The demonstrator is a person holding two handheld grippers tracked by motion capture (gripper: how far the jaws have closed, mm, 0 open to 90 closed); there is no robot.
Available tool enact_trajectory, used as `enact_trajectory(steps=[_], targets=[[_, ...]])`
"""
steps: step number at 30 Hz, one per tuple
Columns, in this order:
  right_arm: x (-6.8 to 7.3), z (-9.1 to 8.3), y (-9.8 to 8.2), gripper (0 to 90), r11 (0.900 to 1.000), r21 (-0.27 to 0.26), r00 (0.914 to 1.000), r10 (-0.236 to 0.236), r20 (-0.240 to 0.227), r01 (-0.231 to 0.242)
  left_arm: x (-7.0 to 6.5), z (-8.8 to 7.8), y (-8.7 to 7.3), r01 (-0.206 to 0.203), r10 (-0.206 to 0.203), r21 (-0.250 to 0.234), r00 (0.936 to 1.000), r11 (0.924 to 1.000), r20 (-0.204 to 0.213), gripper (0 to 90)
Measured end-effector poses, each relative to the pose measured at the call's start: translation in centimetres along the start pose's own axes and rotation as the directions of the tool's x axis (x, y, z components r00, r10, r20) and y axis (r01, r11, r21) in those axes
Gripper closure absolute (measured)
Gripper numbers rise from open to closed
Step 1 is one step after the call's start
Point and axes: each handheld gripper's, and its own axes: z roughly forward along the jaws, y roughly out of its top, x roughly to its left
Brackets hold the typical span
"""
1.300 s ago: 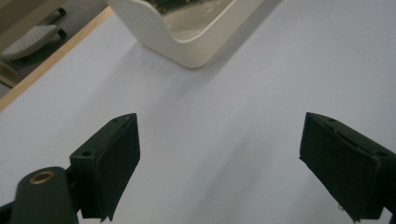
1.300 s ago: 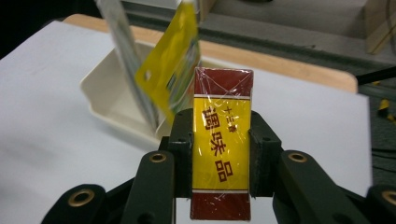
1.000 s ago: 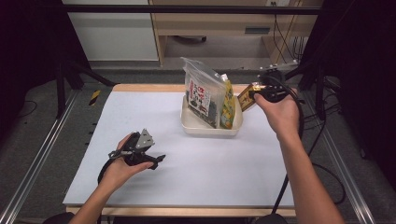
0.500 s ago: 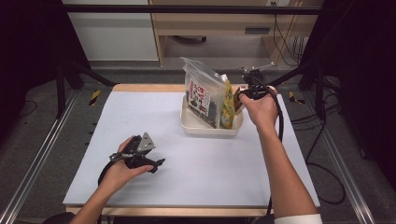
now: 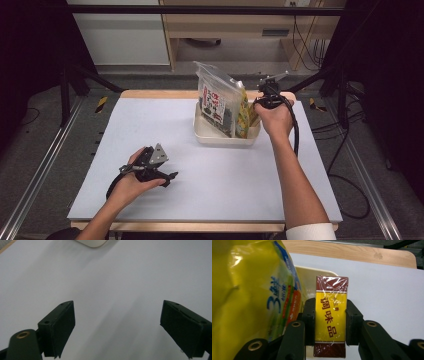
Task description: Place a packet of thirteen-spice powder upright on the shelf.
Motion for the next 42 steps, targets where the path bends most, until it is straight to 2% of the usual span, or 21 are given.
enact_trajectory(steps=[5,7,10,13,14,15,18,22,25,27,29,32,35,39,41,42], targets=[[-0.1,0.7,-0.3,66.8,0.999,0.022,0.9997,0.026,0.0,-0.026,-0.1,0.2,0.1,-0.005,0.005,0.003,1.0,1.0,0.003,12.6],[0.1,1.3,-0.5,66.8,0.999,0.027,0.9997,0.022,0.007,-0.022,-0.2,0.1,0.1,-0.021,0.021,0.013,0.9998,0.9997,-0.002,12.6],[0.4,2.0,-0.7,66.7,0.999,0.036,0.9997,0.019,0.014,-0.019,-0.2,0.1,0.1,-0.012,0.012,0.004,0.9999,0.9999,-0.003,12.7],[0.5,2.4,-0.9,64.8,0.999,0.034,0.9999,0.015,-0.004,-0.015,-0.1,-0.1,0.0,-0.015,0.015,0.007,0.9999,0.9999,-0.004,12.7],[0.5,2.5,-1.0,63.0,1.0,0.026,0.9999,0.007,-0.012,-0.007,-0.1,0.0,-0.1,0.001,-0.001,-0.008,1.0,1.0,-0.01,12.7],[0.5,2.5,-1.1,59.0,1.0,0.01,0.9995,0.01,-0.03,-0.01,0.0,-0.1,-0.1,-0.007,0.007,-0.001,0.9999,1.0,-0.015,12.7],[0.0,1.7,-1.5,52.9,0.998,-0.065,0.9988,0.007,-0.048,-0.01,0.1,-0.3,-0.3,0.008,-0.008,-0.013,0.9998,0.9999,-0.019,12.6],[-0.4,-0.4,-2.5,48.2,0.984,-0.176,0.9955,-0.019,-0.093,0.002,0.6,-0.7,-0.6,0.029,-0.03,-0.025,0.9984,0.9993,-0.048,12.2],[-0.5,-2.2,-3.9,45.9,0.964,-0.264,0.9944,-0.068,-0.081,0.044,1.4,-1.1,-1.0,0.056,-0.058,-0.03,0.9952,0.998,-0.078,10.4],[-0.6,-3.1,-5.1,42.5,0.949,-0.311,0.992,-0.088,-0.091,0.055,2.0,-1.4,-1.4,0.084,-0.087,-0.035,0.9917,0.9958,-0.095,9.2],[-0.7,-3.8,-6.5,39.9,0.934,-0.352,0.9908,-0.102,-0.089,0.064,2.6,-1.7,-1.8,0.13,-0.135,-0.059,0.986,0.9898,-0.097,8.9],[-0.6,-3.9,-9.2,34.9,0.92,-0.382,0.9876,-0.127,-0.092,0.083,3.5,-2.1,-2.3,0.163,-0.171,-0.073,0.9783,0.9838,-0.117,8.0],[-0.6,-3.2,-11.6,30.5,0.911,-0.401,0.9877,-0.137,-0.076,0.096,4.1,-2.3,-2.8,0.185,-0.193,-0.074,0.9728,0.98,-0.127,6.7],[-0.8,-2.2,-13.6,22.5,0.913,-0.393,0.9882,-0.14,-0.061,0.105,4.5,-2.6,-3.4,0.203,-0.212,-0.081,0.9681,0.9759,-0.134,6.5],[-0.9,-1.8,-14.4,19.6,0.918,-0.382,0.9881,-0.142,-0.058,0.11,4.9,-2.7,-3.8,0.214,-0.225,-0.086,0.9651,0.9729,-0.134,6.3],[-1.0,-1.7,-14.7,17.6,0.922,-0.37,0.9876,-0.145,-0.061,0.113,5.1,-2.7,-4.0,0.226,-0.237,-0.091,0.9617,0.97,-0.138,6.2]])
